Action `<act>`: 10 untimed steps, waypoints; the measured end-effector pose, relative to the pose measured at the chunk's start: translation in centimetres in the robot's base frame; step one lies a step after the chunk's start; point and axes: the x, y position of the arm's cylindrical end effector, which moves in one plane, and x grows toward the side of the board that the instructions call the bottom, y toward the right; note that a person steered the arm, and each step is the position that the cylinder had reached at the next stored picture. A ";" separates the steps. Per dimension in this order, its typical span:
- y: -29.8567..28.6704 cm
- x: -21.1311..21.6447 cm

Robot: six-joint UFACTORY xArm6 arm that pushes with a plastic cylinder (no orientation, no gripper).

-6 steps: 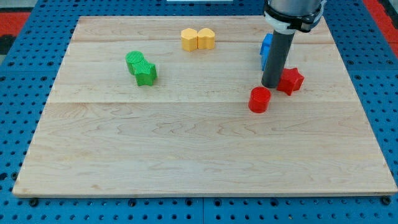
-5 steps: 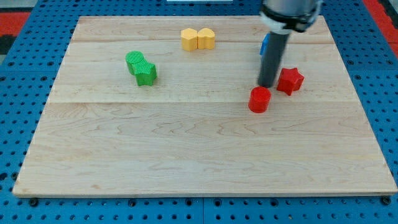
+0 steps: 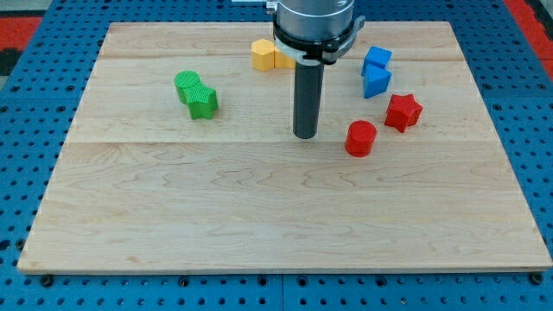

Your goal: Slide the red circle below the red star

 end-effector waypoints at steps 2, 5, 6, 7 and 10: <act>0.0 1.8; 6.5 1.8; 8.2 1.8; 8.3 1.8; 10.9 1.8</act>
